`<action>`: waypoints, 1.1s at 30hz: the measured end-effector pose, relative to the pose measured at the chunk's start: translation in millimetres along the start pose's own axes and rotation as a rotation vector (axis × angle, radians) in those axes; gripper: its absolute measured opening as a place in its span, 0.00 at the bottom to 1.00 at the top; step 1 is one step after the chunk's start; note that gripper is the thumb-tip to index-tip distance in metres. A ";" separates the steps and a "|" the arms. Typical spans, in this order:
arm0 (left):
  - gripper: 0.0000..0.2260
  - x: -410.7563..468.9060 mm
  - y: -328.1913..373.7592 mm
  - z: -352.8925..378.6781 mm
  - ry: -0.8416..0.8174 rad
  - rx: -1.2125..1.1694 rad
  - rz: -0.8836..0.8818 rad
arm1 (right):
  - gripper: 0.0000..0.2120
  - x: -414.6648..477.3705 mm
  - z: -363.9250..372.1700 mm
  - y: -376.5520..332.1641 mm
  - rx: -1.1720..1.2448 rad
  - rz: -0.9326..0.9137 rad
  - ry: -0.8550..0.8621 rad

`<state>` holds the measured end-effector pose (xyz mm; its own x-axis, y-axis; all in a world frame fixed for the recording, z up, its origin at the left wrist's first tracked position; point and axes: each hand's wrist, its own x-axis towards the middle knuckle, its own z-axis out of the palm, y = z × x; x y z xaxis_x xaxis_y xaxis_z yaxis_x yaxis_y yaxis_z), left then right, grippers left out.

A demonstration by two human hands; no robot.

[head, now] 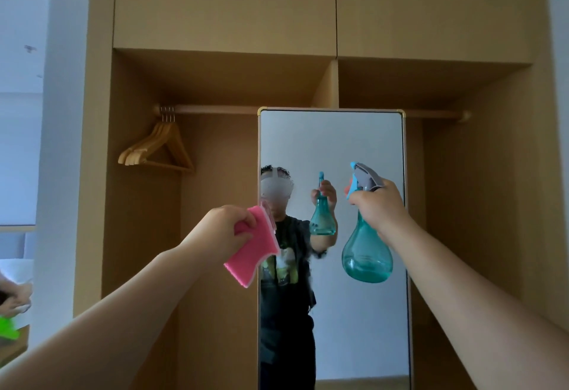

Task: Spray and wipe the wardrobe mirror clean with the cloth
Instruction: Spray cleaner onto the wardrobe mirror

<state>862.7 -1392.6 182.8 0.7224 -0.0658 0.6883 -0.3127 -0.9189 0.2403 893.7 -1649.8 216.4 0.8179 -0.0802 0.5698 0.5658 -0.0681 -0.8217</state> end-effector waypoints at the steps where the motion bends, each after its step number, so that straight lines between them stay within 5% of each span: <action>1: 0.09 0.5 0.5 2.1 -0.005 0.000 0.000 | 0.07 2.5 -4.7 3.8 -0.031 0.014 0.019; 5: 0.09 2.1 2.5 9.8 -0.025 -0.006 0.003 | 0.11 7.2 -15.7 15.2 -0.154 0.016 0.063; 9: 0.10 2.0 5.4 16.3 -0.036 -0.007 0.015 | 0.02 2.1 -23.6 16.5 -0.217 0.020 0.107; 33: 0.09 8.2 26.2 37.1 -0.051 -0.030 0.079 | 0.12 4.3 -76.1 27.5 -0.248 0.035 0.232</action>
<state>883.4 -1431.6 169.4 0.7248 -0.1582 0.6706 -0.3878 -0.8981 0.2073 904.9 -1727.7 197.0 0.7748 -0.3089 0.5516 0.4717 -0.2984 -0.8297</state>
